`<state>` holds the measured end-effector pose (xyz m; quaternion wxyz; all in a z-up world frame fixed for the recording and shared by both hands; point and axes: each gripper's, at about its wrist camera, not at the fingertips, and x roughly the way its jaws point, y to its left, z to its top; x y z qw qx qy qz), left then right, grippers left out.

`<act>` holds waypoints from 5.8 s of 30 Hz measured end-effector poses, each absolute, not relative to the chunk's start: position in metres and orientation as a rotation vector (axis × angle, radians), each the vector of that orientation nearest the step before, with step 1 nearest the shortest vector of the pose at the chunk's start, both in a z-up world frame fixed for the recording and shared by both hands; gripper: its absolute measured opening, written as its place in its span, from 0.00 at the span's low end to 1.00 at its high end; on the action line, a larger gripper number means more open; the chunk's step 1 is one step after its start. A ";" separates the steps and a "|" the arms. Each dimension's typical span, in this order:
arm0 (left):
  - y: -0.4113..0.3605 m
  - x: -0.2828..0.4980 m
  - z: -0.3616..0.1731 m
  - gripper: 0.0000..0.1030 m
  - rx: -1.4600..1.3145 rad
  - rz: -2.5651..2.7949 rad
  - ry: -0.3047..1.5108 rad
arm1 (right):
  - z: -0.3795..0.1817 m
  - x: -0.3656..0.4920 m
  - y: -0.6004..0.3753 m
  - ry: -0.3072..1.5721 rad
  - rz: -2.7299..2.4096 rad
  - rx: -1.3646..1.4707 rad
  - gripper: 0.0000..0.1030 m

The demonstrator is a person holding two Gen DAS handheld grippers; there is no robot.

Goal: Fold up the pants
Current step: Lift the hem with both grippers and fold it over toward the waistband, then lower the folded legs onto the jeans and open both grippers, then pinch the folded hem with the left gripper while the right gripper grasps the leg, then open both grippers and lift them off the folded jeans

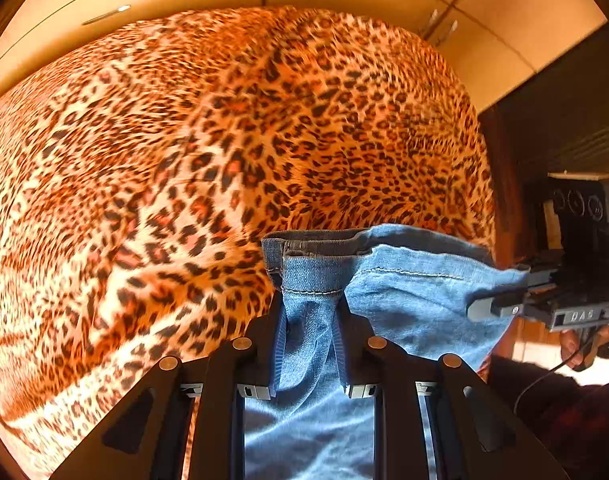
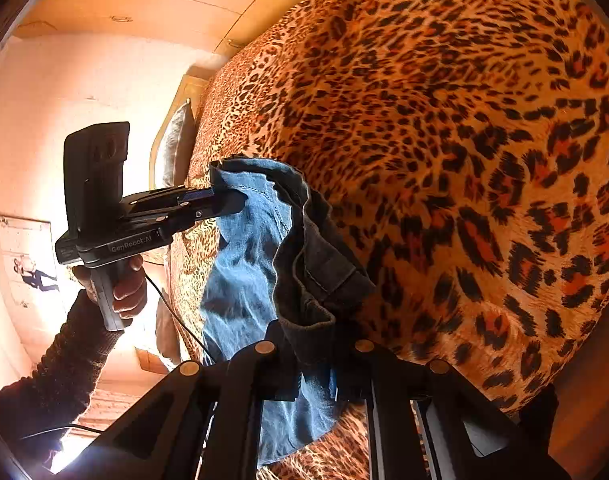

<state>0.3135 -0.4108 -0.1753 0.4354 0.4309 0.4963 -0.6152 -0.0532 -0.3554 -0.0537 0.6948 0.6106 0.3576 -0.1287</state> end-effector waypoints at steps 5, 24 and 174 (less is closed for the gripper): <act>-0.384 0.334 -0.152 0.20 0.987 -1.485 1.234 | -0.033 -0.028 -0.351 0.801 -0.256 1.303 0.08; -0.174 0.413 -0.122 0.19 0.540 -1.239 1.391 | 0.006 0.102 -0.199 1.072 0.149 0.952 0.08; 0.155 0.164 -0.022 0.63 -0.720 0.053 1.377 | -0.009 0.239 -0.192 1.337 0.882 0.330 0.34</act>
